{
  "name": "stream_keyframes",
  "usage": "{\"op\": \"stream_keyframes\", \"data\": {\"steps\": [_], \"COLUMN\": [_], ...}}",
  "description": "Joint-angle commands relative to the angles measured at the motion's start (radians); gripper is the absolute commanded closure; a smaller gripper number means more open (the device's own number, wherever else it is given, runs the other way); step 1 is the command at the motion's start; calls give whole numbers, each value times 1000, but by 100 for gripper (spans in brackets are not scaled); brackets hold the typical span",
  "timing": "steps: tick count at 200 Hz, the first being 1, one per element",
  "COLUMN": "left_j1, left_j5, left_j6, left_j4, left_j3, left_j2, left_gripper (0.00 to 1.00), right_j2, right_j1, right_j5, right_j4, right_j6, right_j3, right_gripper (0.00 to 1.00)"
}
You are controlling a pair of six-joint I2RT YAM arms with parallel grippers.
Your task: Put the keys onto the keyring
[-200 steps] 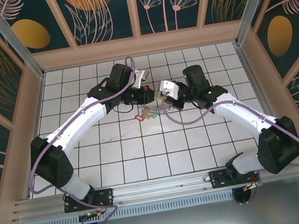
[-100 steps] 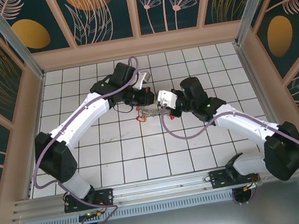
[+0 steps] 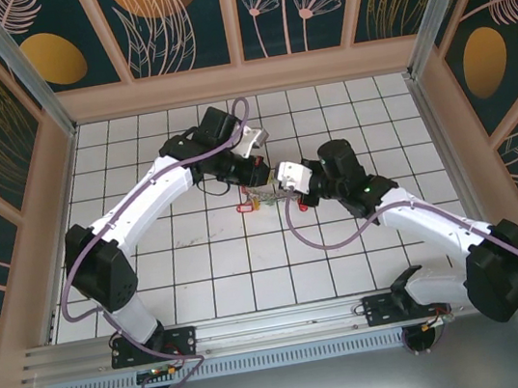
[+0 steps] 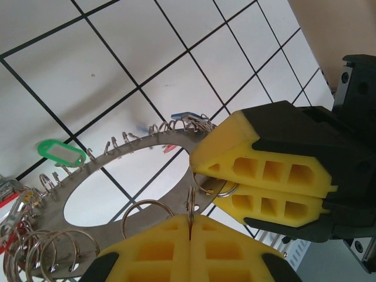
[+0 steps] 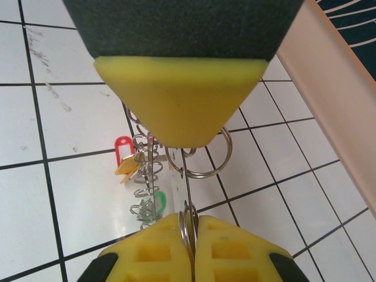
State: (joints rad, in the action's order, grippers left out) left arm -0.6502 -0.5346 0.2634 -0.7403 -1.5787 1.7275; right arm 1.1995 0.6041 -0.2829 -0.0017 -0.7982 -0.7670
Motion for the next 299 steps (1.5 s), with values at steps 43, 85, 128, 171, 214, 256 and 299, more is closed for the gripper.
{"op": "stream_keyframes", "data": {"steps": [43, 85, 128, 171, 214, 256, 299], "left_j1": [0, 0, -15, -34, -60, -67, -92], "left_j5": [3, 17, 39, 64, 30, -5, 6], "left_j6": [64, 73, -26, -187, -389, -530, -629], "left_j4": [-74, -70, -71, -45, -17, 10, -28], "left_j3": [-41, -62, -106, -51, 43, 79, 58], "left_j2": [7, -5, -7, -68, -155, -221, -216], "left_gripper": [100, 100, 100, 100, 100, 100, 100], "right_j2": [-29, -71, -136, -146, -109, -42, 11], "right_j1": [90, 115, 80, -91, -249, -257, -207], "right_j5": [315, 366, 66, -312, -536, -639, -662], "right_j4": [232, 267, 61, -171, -273, -248, -160], "right_j6": [90, 199, 162, 134, 66, -16, -34], "right_j3": [15, 34, 38, -47, -108, -144, -171], "right_gripper": [100, 100, 63, 55, 56, 57, 58]}}
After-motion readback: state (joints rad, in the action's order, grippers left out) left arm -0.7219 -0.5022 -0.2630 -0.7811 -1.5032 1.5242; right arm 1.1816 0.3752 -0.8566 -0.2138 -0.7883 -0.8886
